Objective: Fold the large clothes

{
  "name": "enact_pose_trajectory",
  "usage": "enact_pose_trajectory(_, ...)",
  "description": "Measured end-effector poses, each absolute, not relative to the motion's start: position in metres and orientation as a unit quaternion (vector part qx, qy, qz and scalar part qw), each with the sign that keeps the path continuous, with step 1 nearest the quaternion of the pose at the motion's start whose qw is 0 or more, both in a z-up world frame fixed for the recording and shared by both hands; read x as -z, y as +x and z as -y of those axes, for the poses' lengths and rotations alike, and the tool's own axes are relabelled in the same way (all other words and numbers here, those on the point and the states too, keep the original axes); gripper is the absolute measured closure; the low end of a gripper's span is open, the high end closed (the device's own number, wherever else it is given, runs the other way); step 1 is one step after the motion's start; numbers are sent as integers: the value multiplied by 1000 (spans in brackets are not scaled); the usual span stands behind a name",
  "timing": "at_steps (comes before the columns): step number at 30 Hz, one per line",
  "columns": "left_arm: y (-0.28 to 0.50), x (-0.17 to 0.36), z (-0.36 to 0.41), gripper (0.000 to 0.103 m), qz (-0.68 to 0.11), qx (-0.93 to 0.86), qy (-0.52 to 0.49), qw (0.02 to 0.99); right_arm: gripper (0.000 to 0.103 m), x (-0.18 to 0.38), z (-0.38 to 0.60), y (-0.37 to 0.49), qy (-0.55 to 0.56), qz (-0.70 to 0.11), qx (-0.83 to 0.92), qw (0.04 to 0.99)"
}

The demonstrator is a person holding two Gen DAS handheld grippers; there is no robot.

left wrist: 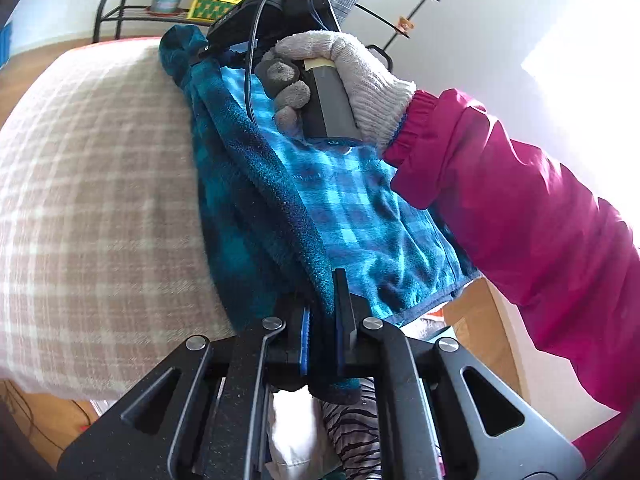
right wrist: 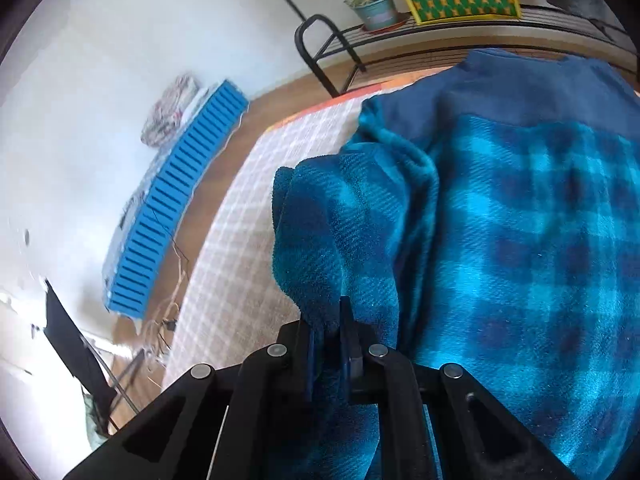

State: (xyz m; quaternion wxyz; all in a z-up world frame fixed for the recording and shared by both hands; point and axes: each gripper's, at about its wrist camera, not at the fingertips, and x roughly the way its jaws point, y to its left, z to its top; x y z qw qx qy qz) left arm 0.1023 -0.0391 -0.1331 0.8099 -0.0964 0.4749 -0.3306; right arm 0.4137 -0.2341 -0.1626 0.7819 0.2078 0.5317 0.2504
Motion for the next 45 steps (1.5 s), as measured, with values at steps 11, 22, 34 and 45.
enact_pose_trajectory(11, 104, 155, 113, 96, -500, 369, -17, 784, 96, 202, 356, 396, 300, -525, -176, 777)
enact_pose_trajectory(22, 96, 158, 110, 72, -509, 387, -15, 769, 66, 179, 373, 388, 215, -538, -156, 800)
enact_pose_trajectory(34, 91, 148, 10, 64, -512, 333, -151, 777, 42, 159, 353, 377, 210, -545, -196, 788)
enact_pose_trajectory(45, 102, 186, 88, 64, -529, 418, -163, 721, 48, 48, 413, 312, 167, -493, -199, 830)
